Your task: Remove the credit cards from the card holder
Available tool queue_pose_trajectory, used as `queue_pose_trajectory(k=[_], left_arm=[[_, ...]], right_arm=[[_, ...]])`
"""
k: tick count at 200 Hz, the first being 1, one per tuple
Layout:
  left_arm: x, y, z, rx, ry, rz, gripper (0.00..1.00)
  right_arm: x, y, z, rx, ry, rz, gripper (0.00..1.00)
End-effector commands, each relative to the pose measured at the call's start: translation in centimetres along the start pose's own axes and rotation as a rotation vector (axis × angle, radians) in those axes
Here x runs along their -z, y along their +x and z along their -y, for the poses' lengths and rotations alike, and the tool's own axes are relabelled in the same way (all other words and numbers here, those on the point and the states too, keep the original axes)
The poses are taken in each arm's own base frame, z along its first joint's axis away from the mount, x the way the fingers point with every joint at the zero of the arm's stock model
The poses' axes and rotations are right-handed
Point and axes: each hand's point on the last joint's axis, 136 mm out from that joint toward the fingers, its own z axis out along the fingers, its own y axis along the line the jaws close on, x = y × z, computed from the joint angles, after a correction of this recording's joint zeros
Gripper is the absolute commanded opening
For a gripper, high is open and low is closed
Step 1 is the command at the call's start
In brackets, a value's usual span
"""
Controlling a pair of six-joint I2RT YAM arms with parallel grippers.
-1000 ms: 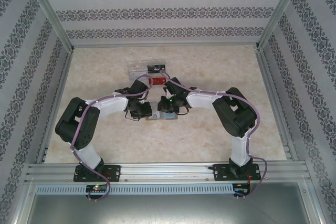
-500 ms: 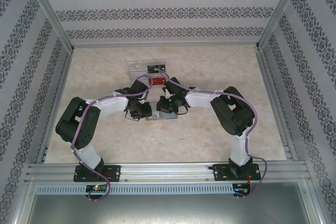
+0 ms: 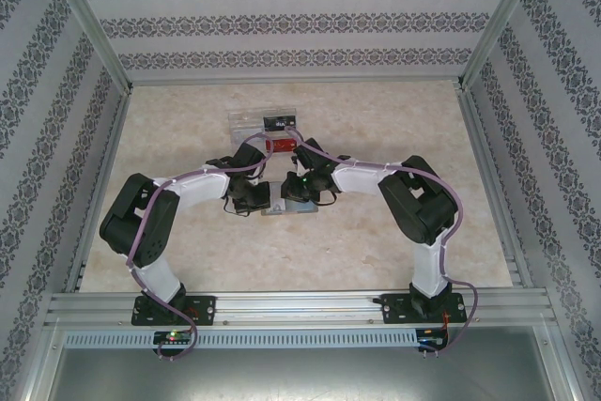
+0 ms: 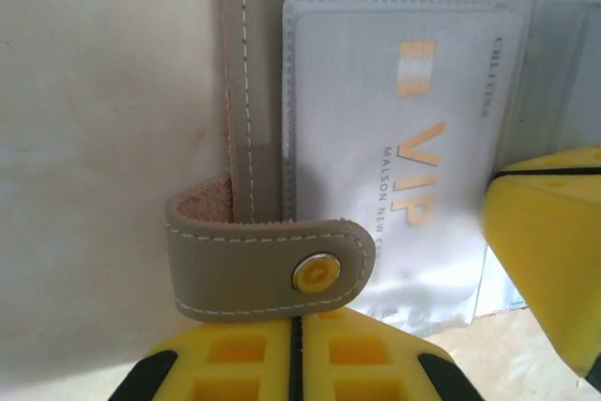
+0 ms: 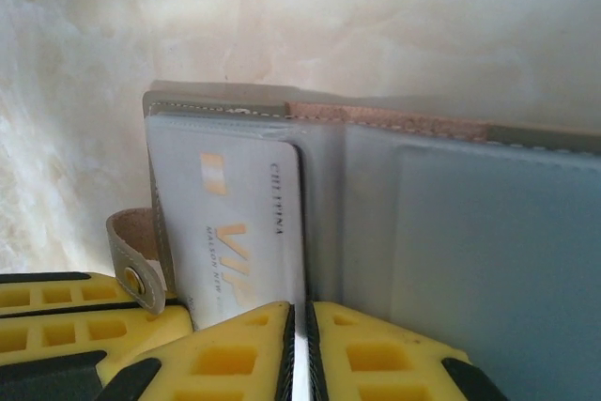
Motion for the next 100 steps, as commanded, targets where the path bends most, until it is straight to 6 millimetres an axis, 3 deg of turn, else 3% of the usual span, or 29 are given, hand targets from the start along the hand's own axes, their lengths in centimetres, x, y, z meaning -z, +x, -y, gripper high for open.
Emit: queue_pose_trajectory(k=[1, 35, 100], left_arm=[[-1.2, 1.0, -1.6, 0.026, -0.066, -0.041, 0.0], [-1.2, 1.2, -1.7, 0.027, -0.072, -0.044, 0.0], [-1.1, 0.8, -0.9, 0.017, -0.042, -0.039, 0.0]], right_arm=[[0.9, 0.0, 1.3, -0.014, 0.052, 0.012, 0.15], [0.1, 0.5, 1.2, -0.028, 0.041, -0.017, 0.18], [-1.1, 1.0, -1.2, -0.011, -0.06, -0.066, 0.18]])
